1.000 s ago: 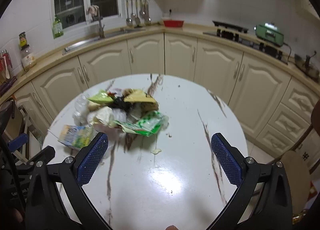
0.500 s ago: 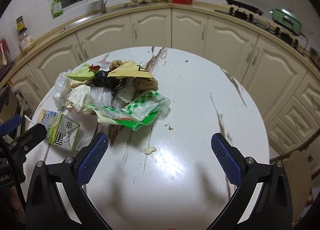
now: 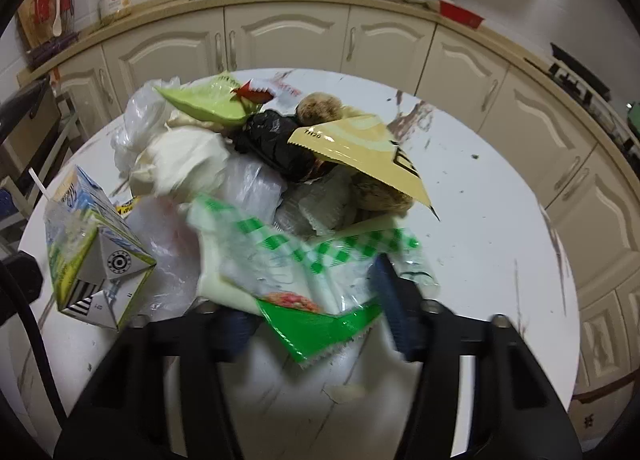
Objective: Collect trash
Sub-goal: 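Reach the right tool to the green-checked wrapper and close on it, then grasp the milk carton with the left tool while the right tool holds the wrapper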
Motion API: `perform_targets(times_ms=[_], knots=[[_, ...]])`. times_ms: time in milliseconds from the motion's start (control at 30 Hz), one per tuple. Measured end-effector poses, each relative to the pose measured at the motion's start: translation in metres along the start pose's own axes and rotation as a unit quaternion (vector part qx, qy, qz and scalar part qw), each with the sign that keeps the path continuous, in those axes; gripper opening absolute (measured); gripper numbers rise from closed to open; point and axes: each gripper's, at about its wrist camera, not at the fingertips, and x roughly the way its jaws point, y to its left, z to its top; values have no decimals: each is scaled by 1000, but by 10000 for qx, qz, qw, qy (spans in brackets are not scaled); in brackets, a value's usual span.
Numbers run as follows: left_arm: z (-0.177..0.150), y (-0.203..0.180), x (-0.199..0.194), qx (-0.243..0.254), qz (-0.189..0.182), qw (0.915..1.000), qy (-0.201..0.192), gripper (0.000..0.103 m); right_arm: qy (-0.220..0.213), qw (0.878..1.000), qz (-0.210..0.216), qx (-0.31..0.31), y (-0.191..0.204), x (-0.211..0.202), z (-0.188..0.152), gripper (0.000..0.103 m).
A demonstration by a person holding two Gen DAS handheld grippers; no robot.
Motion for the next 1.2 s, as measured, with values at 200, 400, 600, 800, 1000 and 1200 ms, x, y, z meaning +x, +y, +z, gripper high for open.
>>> perform_targets(times_ms=[200,400,600,800,1000,1200], knots=[[4,-4,10,-381,27,9990,231,101,-249,9994,224,-61,2,-7,-9,17],[17,-13,19,-696,152,9972,206,100,-298,9995,121,50,-14,-11,-15,17],[17,-22,43,-504,610,9964,311,100,-248,9994,221,86,-30,-13,-17,17],[0,-4,39,-123,891,9952,384,102,-248,9990,377,80,-30,-14,-17,17],[-9,12,41,-9,1198,9919,421,100,-229,9988,416,70,-23,-13,-15,17],[-6,20,59,-48,1228,9907,580,100,-178,9991,361,140,-15,-13,-16,18]])
